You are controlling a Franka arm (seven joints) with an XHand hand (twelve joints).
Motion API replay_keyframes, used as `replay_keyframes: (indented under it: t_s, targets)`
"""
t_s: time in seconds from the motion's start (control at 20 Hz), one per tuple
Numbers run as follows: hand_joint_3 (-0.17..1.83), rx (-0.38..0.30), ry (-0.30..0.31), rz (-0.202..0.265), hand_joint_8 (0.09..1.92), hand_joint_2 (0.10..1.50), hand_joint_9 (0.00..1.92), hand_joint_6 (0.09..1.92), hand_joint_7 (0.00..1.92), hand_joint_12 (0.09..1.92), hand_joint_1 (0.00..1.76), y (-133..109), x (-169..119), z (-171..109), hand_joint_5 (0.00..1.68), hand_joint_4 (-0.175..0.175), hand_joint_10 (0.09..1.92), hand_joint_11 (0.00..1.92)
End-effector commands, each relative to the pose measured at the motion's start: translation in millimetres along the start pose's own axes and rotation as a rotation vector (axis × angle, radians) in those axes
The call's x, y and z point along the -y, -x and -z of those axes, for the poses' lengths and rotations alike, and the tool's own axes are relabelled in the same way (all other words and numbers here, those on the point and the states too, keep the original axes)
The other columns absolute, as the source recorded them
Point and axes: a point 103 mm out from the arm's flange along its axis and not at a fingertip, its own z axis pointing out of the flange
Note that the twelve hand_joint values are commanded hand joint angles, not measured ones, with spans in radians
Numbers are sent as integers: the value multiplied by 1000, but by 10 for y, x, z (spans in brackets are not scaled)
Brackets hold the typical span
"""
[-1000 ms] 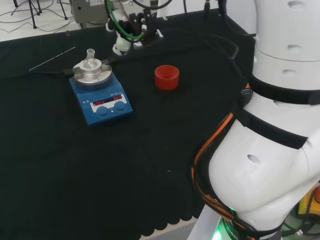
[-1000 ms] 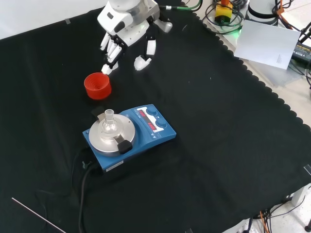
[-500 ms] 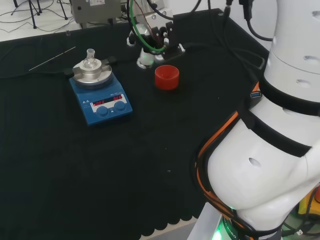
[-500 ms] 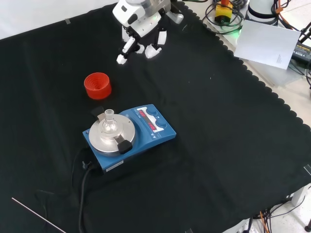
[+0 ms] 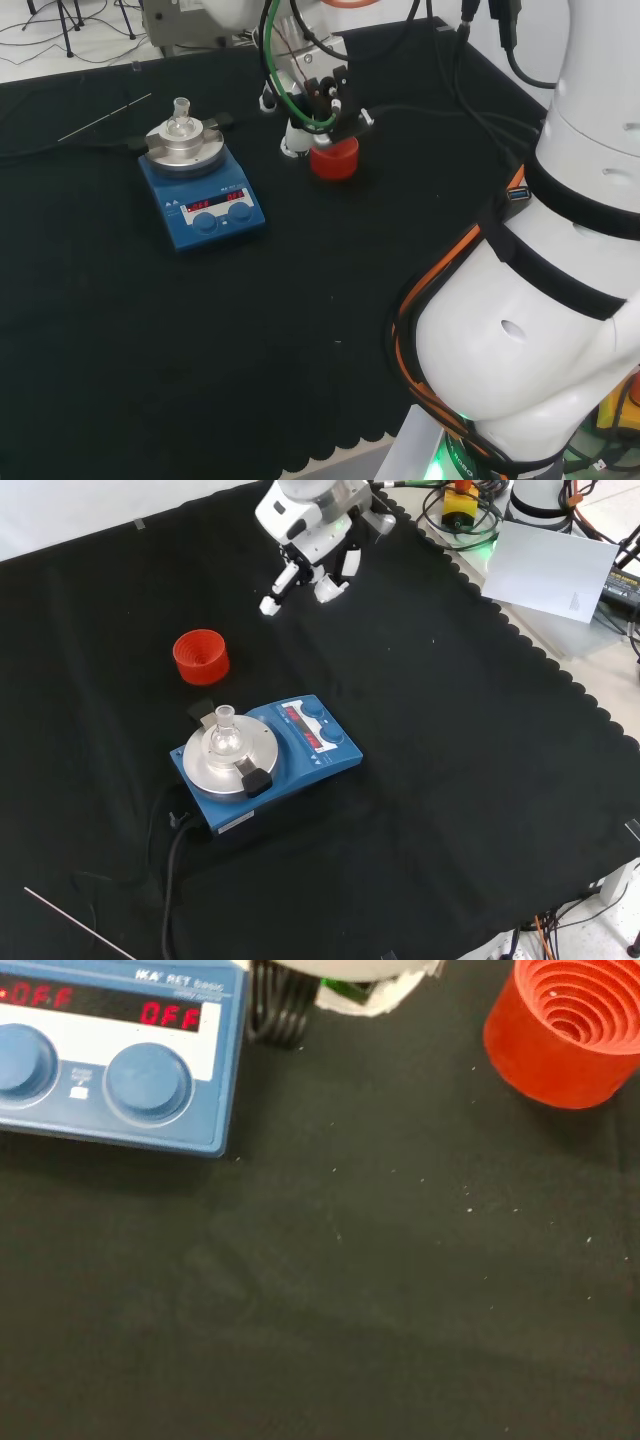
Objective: Turn on the heater.
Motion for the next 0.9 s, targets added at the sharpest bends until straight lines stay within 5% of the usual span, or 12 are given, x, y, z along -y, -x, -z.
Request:
replay_keyframes:
  t_s: [0.05,0.3,0.9]
  targets:
    - [724,43,-1,35,1636,751,1757,87,1599,1316,1228,-231,167,-61,406,-81,1205,1897]
    - [984,70,-61,71,1816,712,1805,87,1673,1496,1443,-370,269,-114,435,-75,1413,1793]
    - [1175,101,-190,147,1898,627,1850,87,1726,1575,1533,-688,301,-174,374,-55,1520,1781]
